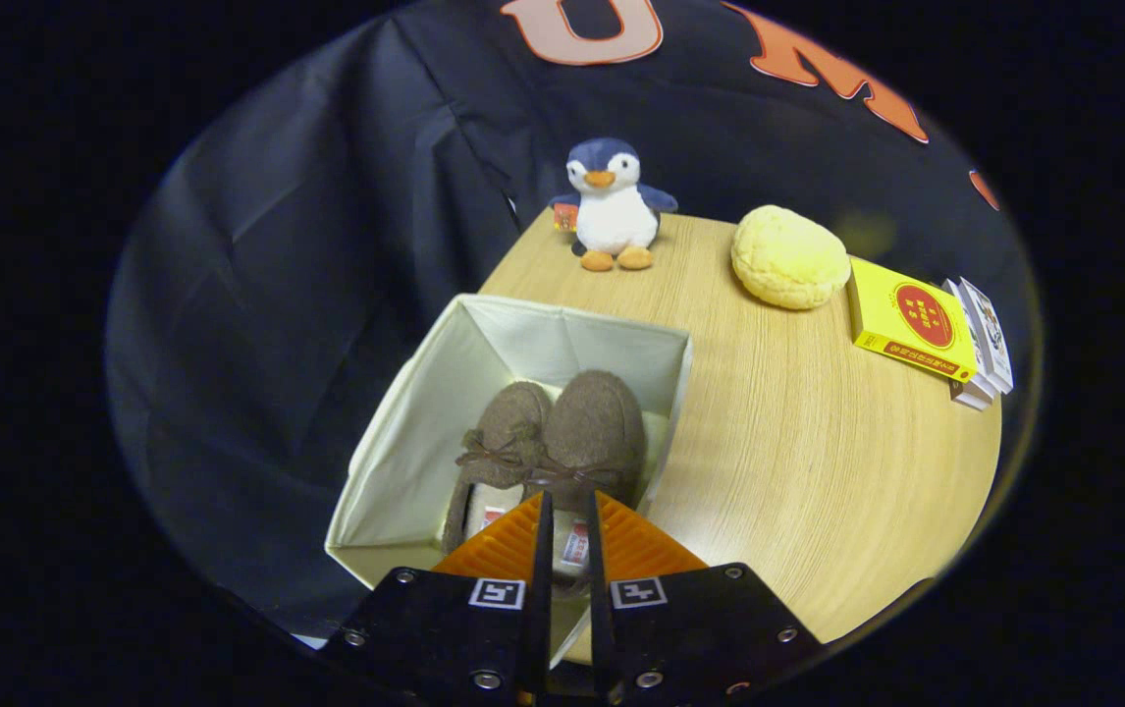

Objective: Open the storage box then place both shoes into the box .Put the left shoe in first, then the right shoe, with the right side of both shoes facing outward in a uniform manner.

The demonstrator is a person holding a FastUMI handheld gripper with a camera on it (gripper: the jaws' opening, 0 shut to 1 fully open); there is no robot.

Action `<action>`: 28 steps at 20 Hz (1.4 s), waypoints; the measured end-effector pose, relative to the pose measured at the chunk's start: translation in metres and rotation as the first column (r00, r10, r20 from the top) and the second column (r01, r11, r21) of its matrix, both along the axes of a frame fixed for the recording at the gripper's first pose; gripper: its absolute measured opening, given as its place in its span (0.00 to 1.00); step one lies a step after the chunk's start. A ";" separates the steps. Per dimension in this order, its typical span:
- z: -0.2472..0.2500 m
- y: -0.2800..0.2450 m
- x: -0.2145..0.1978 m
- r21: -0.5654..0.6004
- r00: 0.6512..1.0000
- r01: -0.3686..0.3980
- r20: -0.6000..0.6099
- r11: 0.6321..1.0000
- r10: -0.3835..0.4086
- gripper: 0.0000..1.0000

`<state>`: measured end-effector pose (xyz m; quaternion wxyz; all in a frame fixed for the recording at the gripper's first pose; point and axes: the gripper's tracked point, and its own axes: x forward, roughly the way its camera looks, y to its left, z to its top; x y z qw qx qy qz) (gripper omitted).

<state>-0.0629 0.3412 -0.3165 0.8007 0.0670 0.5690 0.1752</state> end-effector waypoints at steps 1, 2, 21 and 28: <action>0.011 -0.008 0.007 0.019 0.999 0.006 0.033 1.000 -0.006 0.18; 0.021 -0.016 0.011 0.030 0.998 0.014 0.060 0.999 -0.016 0.20; 0.207 -0.284 0.078 0.105 0.634 0.287 0.724 0.952 -0.271 0.89; 0.258 -0.359 0.064 0.068 0.462 0.368 0.852 0.928 -0.246 0.96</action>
